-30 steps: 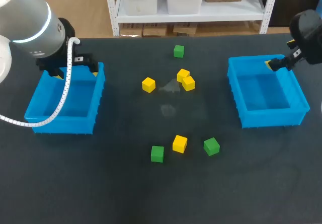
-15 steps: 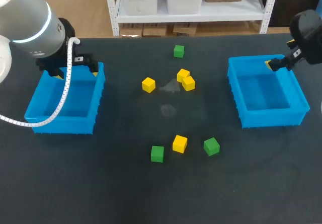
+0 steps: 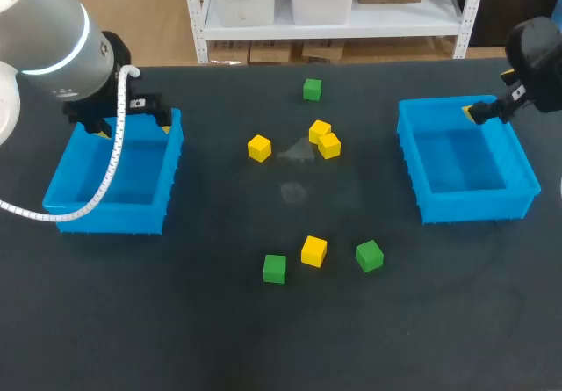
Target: Put the green cubes in the right bin and the yellow cubes in the left bin.
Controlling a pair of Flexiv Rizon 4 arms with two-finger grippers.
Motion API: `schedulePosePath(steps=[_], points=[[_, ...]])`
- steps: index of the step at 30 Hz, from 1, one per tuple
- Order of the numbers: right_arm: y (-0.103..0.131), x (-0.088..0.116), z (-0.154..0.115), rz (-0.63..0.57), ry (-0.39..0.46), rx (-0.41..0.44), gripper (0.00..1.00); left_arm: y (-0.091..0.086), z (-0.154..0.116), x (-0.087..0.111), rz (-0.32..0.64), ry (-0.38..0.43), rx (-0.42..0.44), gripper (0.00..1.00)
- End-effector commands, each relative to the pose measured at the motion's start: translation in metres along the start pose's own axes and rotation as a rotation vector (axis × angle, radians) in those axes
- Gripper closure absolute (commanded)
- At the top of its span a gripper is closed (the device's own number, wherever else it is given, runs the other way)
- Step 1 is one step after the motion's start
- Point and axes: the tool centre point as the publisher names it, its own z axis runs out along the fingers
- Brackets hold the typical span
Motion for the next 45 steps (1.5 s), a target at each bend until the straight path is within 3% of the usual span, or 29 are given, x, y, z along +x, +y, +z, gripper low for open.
schedulePosePath(steps=[1,30,45], points=[[0.001,0.000,-0.001,0.000,0.001,0.004,0.00,-0.001,0.000,0.000,-0.002,-0.001,-0.003,0.00],[0.001,0.000,-0.001,0.000,0.001,0.004,0.00,-0.001,0.000,0.000,-0.002,-0.001,-0.003,0.00],[-0.010,-0.048,0.010,-0.121,0.014,-0.022,0.00,-0.001,0.000,0.000,-0.002,-0.001,-0.003,0.00]])
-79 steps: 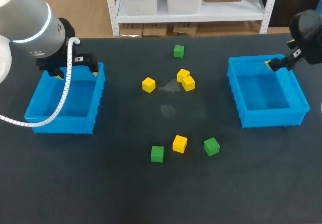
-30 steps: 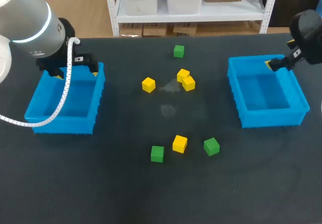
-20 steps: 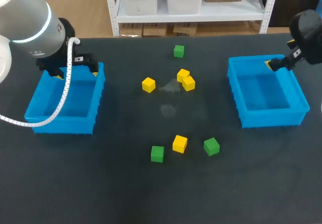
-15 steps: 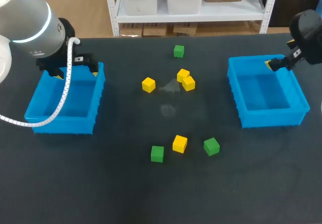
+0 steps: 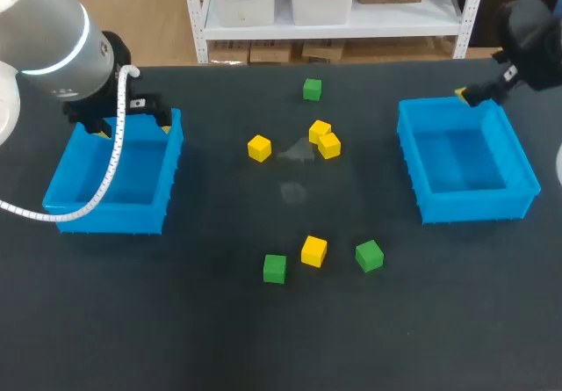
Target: Put the green cubes in the right bin and the yellow cubes in the left bin.
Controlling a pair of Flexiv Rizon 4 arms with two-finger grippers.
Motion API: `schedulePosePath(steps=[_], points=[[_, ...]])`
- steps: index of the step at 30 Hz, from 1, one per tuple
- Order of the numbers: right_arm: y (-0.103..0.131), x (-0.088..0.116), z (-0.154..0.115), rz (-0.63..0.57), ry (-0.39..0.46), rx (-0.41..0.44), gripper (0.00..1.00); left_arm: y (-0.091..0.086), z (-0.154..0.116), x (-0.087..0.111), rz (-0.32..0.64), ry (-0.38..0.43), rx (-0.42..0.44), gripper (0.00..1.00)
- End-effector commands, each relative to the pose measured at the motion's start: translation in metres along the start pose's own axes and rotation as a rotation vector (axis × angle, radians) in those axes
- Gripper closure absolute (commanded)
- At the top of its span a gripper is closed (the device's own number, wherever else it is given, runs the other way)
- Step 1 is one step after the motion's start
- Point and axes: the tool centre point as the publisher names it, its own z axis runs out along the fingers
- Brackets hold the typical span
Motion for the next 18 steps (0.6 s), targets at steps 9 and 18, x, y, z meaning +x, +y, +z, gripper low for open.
schedulePosePath(steps=[9,18], points=[[-0.007,-0.057,0.036,-0.094,0.038,-0.055,0.00,-0.001,0.000,0.000,-0.002,-0.001,-0.003,0.00],[-0.008,-0.093,0.071,-0.104,0.059,-0.074,0.00,-0.001,0.000,0.000,-0.002,-0.001,-0.003,0.00]])
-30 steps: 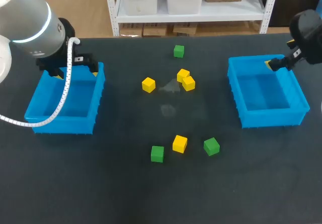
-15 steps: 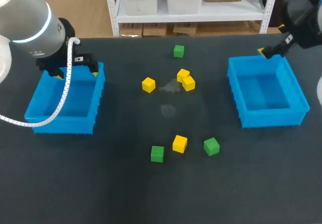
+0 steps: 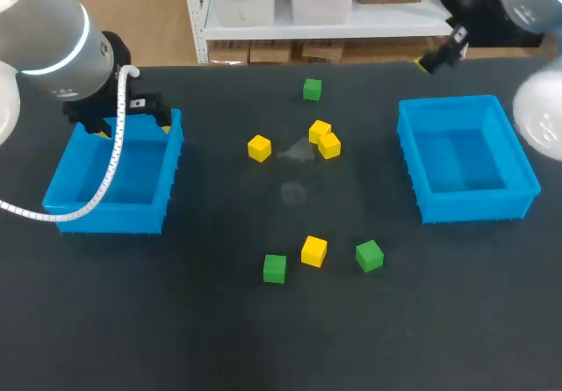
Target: Put the green cubes in the right bin and the yellow cubes in the left bin.
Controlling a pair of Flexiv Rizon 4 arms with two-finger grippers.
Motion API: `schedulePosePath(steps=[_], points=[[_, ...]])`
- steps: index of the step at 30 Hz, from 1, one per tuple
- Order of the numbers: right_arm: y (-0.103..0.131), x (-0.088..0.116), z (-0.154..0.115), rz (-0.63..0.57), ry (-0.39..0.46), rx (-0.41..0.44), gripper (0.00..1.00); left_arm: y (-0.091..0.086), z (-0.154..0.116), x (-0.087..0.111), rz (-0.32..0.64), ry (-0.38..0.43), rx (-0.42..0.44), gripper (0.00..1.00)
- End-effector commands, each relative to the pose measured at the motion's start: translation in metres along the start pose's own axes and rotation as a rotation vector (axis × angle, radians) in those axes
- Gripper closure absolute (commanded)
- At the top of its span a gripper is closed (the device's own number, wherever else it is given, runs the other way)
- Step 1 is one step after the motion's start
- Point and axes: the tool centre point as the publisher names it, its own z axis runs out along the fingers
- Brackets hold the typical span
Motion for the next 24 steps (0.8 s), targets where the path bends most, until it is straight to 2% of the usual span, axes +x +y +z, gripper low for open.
schedulePosePath(steps=[1,7,17,24], points=[[-0.008,-0.022,0.034,0.002,0.018,-0.051,0.00,-0.001,0.000,0.000,-0.002,-0.001,-0.003,0.00],[-0.006,-0.042,0.063,-0.008,0.039,-0.068,0.00,-0.001,0.000,0.000,-0.002,-0.001,-0.003,0.00],[0.011,-0.085,0.119,-0.059,0.085,-0.117,0.00,-0.001,0.000,0.000,-0.002,-0.001,-0.003,0.00],[0.018,-0.107,0.150,-0.074,0.122,-0.133,0.00,-0.001,0.000,0.000,-0.002,-0.001,-0.003,0.00]])
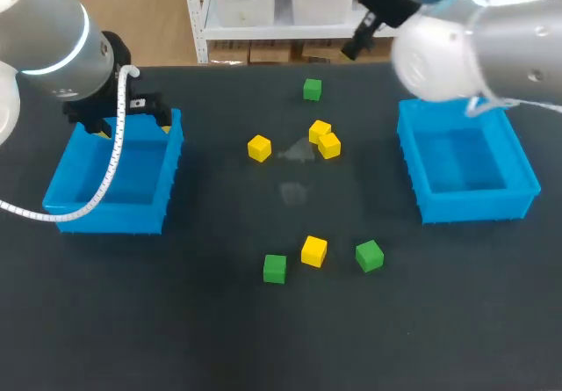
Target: Put the green cubes in the right bin and the yellow cubes in the left bin.
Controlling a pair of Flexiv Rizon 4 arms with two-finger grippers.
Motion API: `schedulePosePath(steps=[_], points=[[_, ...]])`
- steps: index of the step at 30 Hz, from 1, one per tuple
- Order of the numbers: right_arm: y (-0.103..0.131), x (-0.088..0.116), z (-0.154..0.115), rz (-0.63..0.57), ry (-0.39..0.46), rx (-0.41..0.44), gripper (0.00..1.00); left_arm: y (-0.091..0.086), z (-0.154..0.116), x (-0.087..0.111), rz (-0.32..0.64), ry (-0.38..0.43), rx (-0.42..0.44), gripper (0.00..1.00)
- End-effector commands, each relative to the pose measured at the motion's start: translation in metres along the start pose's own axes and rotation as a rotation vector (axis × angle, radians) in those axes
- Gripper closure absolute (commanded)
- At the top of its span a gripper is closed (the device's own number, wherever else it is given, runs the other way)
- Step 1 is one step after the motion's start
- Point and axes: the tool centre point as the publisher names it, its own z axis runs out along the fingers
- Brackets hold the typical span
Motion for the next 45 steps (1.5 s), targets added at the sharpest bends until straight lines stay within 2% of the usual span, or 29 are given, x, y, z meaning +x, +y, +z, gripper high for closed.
schedulePosePath(steps=[1,7,21,45], points=[[-0.007,-0.026,0.044,-0.002,0.037,-0.056,0.00,-0.001,0.000,0.000,-0.002,-0.001,-0.003,0.00],[-0.003,-0.035,0.078,-0.029,0.068,-0.088,0.00,-0.001,0.000,0.000,-0.002,-0.001,-0.003,0.00],[-0.009,-0.028,0.133,-0.068,0.157,-0.156,0.00,-0.001,0.000,0.000,-0.002,-0.001,-0.003,0.00],[0.002,-0.015,0.182,-0.082,0.237,-0.233,0.00,-0.001,0.000,0.000,-0.002,-0.001,-0.003,0.00]])
